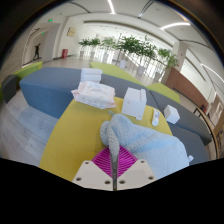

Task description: Fold towel

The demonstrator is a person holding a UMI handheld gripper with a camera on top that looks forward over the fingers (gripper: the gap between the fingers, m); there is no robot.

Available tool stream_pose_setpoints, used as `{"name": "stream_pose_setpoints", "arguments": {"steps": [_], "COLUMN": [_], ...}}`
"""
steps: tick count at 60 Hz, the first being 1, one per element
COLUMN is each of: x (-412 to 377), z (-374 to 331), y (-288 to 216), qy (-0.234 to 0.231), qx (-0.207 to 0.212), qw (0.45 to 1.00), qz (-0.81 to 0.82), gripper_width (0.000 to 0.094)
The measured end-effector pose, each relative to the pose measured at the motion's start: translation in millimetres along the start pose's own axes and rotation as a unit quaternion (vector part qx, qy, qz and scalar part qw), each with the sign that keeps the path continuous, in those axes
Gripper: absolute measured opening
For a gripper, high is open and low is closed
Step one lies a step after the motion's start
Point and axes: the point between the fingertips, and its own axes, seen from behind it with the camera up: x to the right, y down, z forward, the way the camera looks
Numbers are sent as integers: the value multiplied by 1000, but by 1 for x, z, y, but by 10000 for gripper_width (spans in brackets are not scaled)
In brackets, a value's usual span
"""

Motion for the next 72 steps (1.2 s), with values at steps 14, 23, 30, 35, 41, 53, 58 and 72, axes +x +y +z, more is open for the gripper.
{"name": "stream_pose_setpoints", "arguments": {"steps": [14,23,30,35,41,53,58,72], "x": [39,138,210,239,247,272,281,275], "z": [-39,-66,-48,-28,-15,-32,-54,-158], "y": [-50,-57,-9,42,67,65,61,31], "qy": [-34,-8,40,54,37,65,69,56], "qx": [42,58,18,-29,-40,-36,-33,5], "qw": [995,987,986,984,980,978,979,981], "qz": [81,153,162,168,191,195,188,187], "gripper_width": [10,9,34,35,37,769,828,835]}}
